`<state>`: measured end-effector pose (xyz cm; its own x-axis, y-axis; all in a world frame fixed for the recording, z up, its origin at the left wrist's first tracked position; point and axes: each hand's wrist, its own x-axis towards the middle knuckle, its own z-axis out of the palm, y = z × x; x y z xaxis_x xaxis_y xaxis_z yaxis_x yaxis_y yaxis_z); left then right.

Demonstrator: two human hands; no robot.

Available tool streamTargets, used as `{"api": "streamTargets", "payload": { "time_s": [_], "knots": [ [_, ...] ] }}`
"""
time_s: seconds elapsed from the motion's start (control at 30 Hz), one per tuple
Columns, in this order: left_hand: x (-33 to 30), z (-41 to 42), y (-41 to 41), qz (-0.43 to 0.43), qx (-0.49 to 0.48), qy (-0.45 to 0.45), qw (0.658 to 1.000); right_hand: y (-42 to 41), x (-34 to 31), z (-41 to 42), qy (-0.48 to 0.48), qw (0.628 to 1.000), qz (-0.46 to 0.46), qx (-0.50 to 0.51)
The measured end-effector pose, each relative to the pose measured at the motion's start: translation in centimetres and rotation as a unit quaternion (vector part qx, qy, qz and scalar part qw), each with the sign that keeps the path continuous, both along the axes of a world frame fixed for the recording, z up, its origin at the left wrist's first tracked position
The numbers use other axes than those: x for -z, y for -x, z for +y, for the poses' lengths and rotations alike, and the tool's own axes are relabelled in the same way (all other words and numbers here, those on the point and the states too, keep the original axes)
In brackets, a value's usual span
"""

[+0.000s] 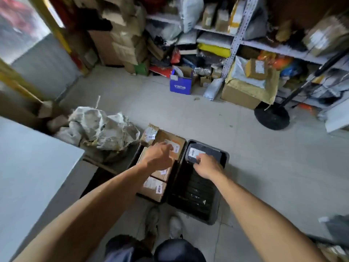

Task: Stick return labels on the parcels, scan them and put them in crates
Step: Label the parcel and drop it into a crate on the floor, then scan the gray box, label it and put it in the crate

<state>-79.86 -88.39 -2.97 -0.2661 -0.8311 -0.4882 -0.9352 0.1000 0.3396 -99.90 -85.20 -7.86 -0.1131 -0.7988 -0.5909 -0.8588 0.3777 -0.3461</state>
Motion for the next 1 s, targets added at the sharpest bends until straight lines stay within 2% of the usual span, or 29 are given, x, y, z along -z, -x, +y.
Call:
{"api": "streamTargets", "payload": {
  "time_s": [0.1,0.23,0.3,0.47,0.53,0.6,0.83,1.0],
  "knots": [
    [-3.5,3.6,-7.2,-0.099,-0.074,0.097,0.987,-5.9,-3.7,-1.4,0.025,0.981,0.083,-0.175],
    [-7.3,11.9,-17.1,-0.213,-0.217,0.144,0.942,-17.2,-10.1,-0.7,0.115,0.908,0.154,-0.373],
    [-9.0,16.5,-21.7,-0.246,-0.292,0.147,0.913,-23.5,-12.6,0.9,0.18,0.865,0.155,-0.441],
    [-12.0,29.9,-32.2,-0.281,-0.444,0.151,0.838,-39.6,-16.8,9.4,0.26,0.755,0.09,-0.595],
    [-12.7,35.9,-35.5,-0.297,-0.491,0.134,0.808,-45.7,-17.6,14.0,0.282,0.709,0.077,-0.642],
    [-13.3,41.0,-37.9,-0.292,-0.529,0.121,0.788,-50.4,-18.1,18.3,0.284,0.677,0.068,-0.675],
    [-14.6,64.8,-45.6,-0.325,-0.665,0.073,0.669,-66.8,-19.4,40.0,0.302,0.533,-0.044,-0.789],
    [-15.0,75.6,-47.4,-0.298,-0.747,0.039,0.593,-72.6,-19.8,51.8,0.292,0.469,-0.095,-0.828]
  ]
}}
